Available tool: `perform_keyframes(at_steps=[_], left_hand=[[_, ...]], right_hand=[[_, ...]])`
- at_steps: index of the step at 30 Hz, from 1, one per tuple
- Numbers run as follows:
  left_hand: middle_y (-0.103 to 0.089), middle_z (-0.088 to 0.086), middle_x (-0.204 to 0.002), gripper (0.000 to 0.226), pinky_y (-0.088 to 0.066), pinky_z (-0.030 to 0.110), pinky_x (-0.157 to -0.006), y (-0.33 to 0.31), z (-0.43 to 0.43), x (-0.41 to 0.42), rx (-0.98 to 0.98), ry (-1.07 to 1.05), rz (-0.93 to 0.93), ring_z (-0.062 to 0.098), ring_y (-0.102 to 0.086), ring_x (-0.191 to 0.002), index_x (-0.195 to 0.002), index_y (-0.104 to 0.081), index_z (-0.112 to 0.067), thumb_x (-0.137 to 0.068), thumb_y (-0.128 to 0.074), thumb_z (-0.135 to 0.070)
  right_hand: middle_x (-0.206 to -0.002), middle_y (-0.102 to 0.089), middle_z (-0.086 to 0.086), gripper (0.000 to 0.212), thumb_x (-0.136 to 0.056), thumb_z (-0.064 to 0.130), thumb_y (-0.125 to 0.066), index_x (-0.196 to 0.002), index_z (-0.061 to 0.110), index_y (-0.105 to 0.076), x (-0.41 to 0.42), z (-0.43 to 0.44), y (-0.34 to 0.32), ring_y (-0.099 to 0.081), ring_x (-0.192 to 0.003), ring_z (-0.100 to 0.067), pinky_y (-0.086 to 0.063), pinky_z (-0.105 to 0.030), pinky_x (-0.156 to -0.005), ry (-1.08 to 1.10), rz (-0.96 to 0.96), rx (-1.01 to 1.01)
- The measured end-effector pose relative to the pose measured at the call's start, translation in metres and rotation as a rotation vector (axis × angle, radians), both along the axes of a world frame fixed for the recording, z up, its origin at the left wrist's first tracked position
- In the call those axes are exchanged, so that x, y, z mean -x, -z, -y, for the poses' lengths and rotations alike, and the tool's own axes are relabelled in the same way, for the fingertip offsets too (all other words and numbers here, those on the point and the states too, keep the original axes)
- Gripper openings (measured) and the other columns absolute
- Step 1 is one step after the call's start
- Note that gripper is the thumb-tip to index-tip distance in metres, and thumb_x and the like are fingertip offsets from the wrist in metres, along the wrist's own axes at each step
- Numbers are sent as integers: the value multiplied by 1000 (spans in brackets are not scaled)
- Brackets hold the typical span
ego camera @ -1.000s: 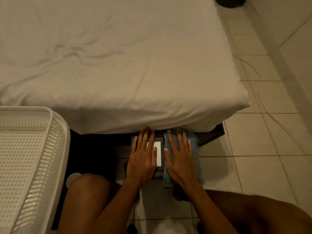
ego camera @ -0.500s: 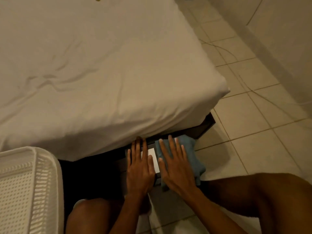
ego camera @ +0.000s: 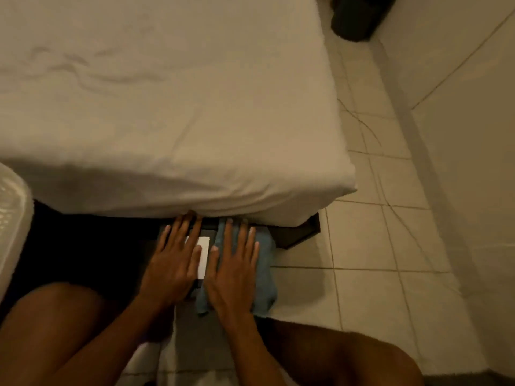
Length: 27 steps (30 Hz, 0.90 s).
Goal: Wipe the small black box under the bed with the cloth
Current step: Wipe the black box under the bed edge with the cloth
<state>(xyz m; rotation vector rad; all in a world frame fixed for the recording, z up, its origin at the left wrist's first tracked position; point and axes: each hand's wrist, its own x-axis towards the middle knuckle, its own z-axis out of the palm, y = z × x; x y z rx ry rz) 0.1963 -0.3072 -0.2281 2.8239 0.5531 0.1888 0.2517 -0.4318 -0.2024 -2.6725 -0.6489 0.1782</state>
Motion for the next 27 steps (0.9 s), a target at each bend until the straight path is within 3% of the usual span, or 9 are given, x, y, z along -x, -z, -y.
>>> perform_keyframes(at_steps=[3, 8, 13, 17, 22, 27], left_hand=[[-19, 7, -163, 59, -15, 42, -122, -1, 2, -1, 3, -27, 22, 20, -16, -151, -155, -21, -13, -101, -19, -35], [-22, 6, -162, 56, -13, 38, -123, -5, 3, -2, 13, -37, 4, 20, -20, -150, -155, -25, -14, -101, -25, -32], [-14, -1, -164, 54, -3, 31, -124, -9, 4, -4, 118, -36, 3, 13, -8, -152, -156, -19, -19, -103, -27, -30], [-9, -2, -165, 56, -5, 33, -124, -7, 2, -2, 135, -27, 7, 10, -1, -153, -157, -14, -21, -103, -24, -30], [-8, -3, -165, 56, -1, 30, -123, -9, 1, -1, 159, -22, 21, 10, -3, -152, -157, -14, -21, -102, -22, -32], [-15, 1, -164, 56, -2, 29, -123, -12, 4, -5, 155, -57, -4, 17, -13, -152, -156, -20, -17, -102, -21, -32]], right_hand=[[-168, 1, -3, 62, -104, 42, -30, -160, 29, -7, 9, 21, 4, 3, -155, -23, 3, -40, -124, -169, 31, 21], [-167, -15, -6, 59, -103, 40, -24, -159, 24, -17, -12, 4, 11, -7, -155, -24, -9, -45, -124, -15, 23, 7], [-168, -4, -4, 61, -102, 43, -25, -160, 28, -10, -2, 34, 9, -5, -155, -23, -12, -45, -122, -235, 35, 14], [-168, -9, -4, 61, -102, 42, -22, -160, 27, -14, -9, 10, 6, -3, -155, -24, -7, -44, -124, -45, 10, -10], [-167, 11, 1, 61, -103, 47, -14, -160, 30, 1, 2, 34, 6, 11, -154, -16, 6, -37, -123, -295, -41, 29], [-165, 7, 10, 58, -103, 50, -12, -158, 34, -2, -17, 40, -7, 11, -153, -9, 5, -33, -124, -261, -112, -50]])
